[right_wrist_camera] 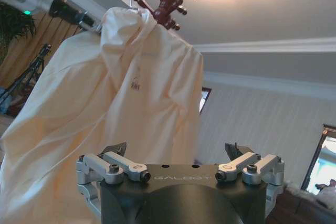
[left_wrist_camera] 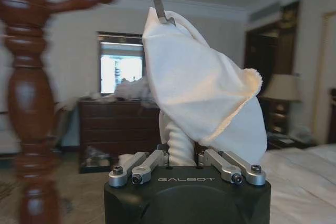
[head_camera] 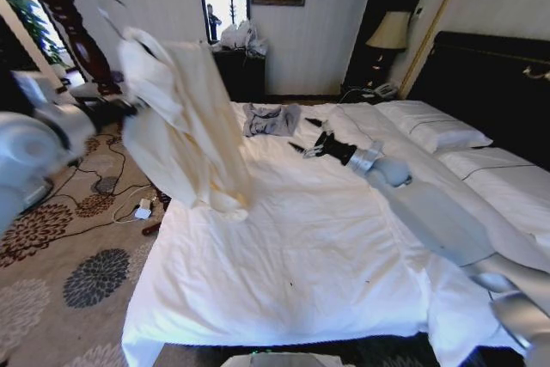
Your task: Pick up the clothes from the bed and hang them on the clothes hanger.
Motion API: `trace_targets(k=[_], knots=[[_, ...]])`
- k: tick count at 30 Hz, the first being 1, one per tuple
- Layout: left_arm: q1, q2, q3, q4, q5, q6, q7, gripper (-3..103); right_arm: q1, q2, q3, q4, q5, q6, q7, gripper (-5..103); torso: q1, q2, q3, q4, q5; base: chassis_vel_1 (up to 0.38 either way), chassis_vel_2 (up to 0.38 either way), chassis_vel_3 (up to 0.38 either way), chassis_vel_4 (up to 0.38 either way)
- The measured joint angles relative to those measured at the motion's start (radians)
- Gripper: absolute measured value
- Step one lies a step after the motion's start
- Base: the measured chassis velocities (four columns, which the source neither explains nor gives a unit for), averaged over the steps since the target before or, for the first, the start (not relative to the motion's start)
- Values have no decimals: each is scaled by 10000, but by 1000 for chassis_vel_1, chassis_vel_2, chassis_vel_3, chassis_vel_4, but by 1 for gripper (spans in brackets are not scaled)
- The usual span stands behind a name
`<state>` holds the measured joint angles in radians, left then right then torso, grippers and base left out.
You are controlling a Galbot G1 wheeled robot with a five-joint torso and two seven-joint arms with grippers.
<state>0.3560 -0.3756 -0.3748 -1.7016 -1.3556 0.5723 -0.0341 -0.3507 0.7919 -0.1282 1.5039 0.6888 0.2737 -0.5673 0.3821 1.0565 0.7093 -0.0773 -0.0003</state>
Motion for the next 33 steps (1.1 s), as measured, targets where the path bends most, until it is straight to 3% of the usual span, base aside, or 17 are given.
trace_targets(k=[8, 13, 26, 33], knots=[[-1210, -128, 414, 1088, -195, 331, 167, 18, -689, -138, 304, 171, -205, 205, -5, 100, -2, 1, -2, -11, 3, 0, 0, 0, 0], [-1861, -454, 675, 1677, -95, 351, 266, 18, -911, -292, 442, 256, -284, 293, -13, 100, -4, 1, -3, -2, 2, 0, 0, 0, 0], [-4473, -1577, 2944, 3699, 251, 360, 686, 18, -1355, -456, 753, 441, -553, 457, -41, 100, -2, 0, -2, -6, 3, 0, 0, 0, 0], [-5101, -2036, 3389, 4413, 326, 452, 642, 18, -1389, -473, 785, 382, -575, 529, -66, 100, -3, 0, -2, -4, 4, 0, 0, 0, 0]])
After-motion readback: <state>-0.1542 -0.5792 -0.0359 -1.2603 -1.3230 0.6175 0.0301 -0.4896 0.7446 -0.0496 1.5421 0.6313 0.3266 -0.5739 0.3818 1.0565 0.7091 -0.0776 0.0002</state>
